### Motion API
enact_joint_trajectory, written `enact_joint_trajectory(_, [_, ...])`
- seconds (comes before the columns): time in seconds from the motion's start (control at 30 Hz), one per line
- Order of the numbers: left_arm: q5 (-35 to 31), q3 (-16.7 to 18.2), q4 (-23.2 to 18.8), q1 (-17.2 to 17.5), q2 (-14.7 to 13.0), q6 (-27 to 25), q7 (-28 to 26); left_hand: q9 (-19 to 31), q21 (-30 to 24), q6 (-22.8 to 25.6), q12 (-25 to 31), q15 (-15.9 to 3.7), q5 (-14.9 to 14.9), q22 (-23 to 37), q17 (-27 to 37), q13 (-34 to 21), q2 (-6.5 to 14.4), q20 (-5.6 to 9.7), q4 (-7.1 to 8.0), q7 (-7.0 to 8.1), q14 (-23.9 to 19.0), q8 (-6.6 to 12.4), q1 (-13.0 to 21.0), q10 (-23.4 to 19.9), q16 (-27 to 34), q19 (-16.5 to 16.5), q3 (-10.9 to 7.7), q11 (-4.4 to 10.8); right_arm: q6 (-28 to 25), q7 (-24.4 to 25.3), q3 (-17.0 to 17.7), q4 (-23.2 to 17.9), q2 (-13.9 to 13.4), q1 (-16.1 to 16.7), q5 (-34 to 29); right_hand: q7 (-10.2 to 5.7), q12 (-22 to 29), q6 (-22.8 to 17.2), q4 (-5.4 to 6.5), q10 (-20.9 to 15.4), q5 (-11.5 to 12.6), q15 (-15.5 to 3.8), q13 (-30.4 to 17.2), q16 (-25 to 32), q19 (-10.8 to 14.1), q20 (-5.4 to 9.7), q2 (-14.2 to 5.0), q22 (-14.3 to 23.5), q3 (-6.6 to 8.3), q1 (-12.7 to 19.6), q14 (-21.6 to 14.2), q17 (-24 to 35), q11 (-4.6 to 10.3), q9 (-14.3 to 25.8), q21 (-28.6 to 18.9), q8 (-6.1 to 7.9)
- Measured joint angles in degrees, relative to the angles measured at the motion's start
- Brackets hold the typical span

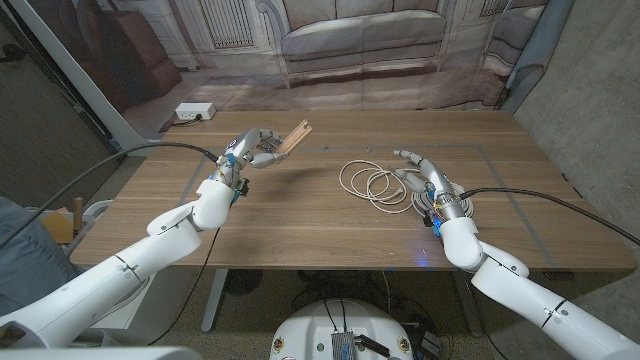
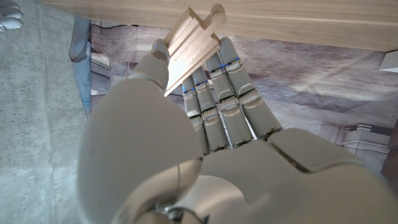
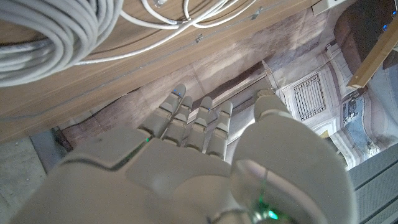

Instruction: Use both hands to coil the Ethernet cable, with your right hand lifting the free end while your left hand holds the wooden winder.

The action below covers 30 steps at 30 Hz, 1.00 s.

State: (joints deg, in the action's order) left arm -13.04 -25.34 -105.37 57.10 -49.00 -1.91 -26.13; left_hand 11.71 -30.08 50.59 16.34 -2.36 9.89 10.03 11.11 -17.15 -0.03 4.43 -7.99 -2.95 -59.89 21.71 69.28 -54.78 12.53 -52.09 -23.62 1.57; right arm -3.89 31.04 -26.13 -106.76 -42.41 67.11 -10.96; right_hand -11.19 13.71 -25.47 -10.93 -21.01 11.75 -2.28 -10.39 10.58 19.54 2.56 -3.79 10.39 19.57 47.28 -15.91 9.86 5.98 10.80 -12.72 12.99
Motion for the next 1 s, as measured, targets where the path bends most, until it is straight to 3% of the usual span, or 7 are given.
enact_joint_trajectory(0.3, [-0.4, 0.6, -1.3, 1.0, 0.5, -1.0, -0.5, 0.0, 0.0, 0.0, 0.0, 0.00, -0.1, 0.0, 0.0, 0.0, 0.0, 0.00, 0.00, 0.00, 0.0, 0.11, 0.0, -0.1, 0.0, 0.0, 0.00, 0.06, -5.5, 0.0, -1.1, -3.0, -2.4, 0.3, -3.6, -1.41, -0.7, -1.4, 0.27, 0.9, 0.0, 0.00, 0.0, -0.2, 0.3, -0.09, 1.15, 0.2, 0.54, 6.2, 0.0, 0.0, 1.94, 0.0, 0.1, -0.29])
enact_joint_trajectory(1.0, [-1.0, 1.6, -5.4, 3.9, 1.1, -5.0, -1.7, -0.1, 0.0, 0.3, -0.7, -0.41, -0.5, 0.0, 0.0, 0.0, 0.0, 0.19, 0.00, 0.29, -0.4, 0.14, 0.0, -0.7, -0.2, -0.2, 0.00, 0.09, -15.7, -4.3, -5.5, -5.0, -5.5, -1.8, -11.9, -1.49, -0.9, -4.5, 0.91, 1.0, 0.0, -0.18, 0.0, -0.2, 0.3, -0.10, 0.75, 0.2, 0.19, 10.0, 0.3, 0.2, 3.47, 0.3, 0.4, -0.28])
